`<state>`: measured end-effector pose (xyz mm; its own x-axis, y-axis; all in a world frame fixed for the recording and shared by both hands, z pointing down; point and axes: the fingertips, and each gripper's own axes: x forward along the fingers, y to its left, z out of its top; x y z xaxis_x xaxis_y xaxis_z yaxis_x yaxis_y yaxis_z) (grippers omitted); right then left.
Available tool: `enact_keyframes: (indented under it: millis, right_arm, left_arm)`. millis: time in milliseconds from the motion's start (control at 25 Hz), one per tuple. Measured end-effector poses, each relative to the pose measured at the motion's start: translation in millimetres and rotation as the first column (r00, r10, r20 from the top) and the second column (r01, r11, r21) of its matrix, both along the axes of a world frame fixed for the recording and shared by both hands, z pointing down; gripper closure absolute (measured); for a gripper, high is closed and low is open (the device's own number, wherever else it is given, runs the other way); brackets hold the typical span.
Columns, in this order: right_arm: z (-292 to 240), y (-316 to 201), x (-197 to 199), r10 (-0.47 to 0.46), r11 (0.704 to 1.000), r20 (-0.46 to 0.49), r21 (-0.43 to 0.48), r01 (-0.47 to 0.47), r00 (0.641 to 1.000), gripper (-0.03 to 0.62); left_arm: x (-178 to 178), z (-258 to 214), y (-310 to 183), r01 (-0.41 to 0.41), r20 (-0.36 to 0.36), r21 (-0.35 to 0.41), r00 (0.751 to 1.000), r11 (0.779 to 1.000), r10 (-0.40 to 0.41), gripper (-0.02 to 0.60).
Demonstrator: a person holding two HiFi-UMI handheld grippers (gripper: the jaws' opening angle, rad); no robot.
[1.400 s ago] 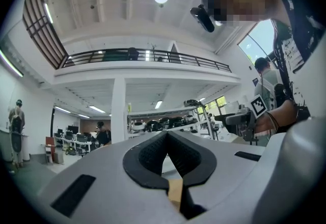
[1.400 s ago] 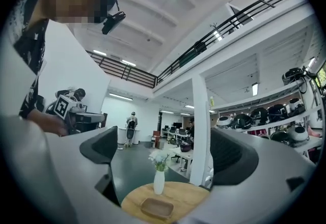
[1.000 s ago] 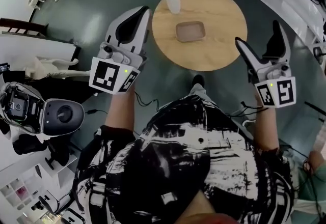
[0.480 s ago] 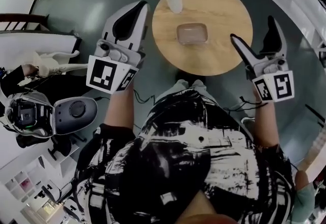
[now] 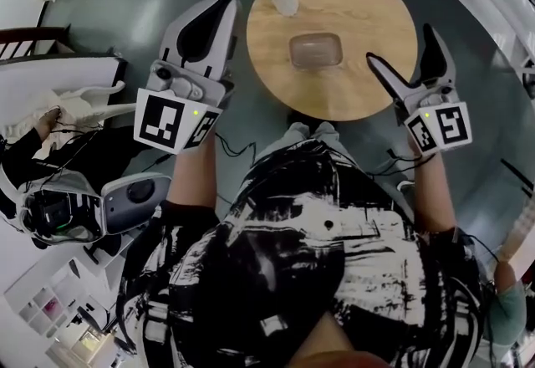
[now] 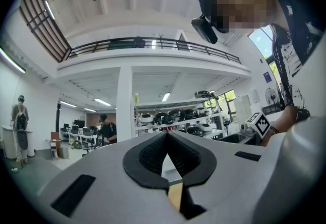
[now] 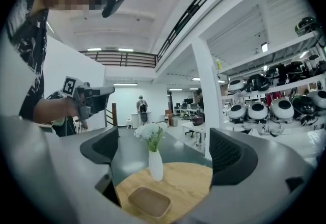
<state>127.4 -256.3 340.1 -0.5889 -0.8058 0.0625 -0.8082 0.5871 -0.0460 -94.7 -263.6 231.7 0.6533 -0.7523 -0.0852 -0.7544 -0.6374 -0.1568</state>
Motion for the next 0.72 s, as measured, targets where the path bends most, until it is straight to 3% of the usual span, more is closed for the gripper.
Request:
enact_keyframes:
  millis: [280,520,720]
  right_arm:
    - [96,-10,-6,-0.003,0.982,0.018,-0.186,0.006,1.0,0.04]
    - [171,-12,-13,-0.008,0.946,0.024,-0.324,0.016,1.0,0.04]
    - [232,-6,-26,-0.019,0.897,0.079,-0.438,0.052,0.997,0.041]
  left_arm:
    - [-2,18,-9,-0.014,0.027,-0.036,1.0,0.999,0.015,0.583]
    - [0,32,-18,-0.026,0.05,-0.069,0.998,0.997,0.03,0.583]
    - [3,45,-23,-0.04,0.068,-0.093,0.997,0.995,0.046,0.583]
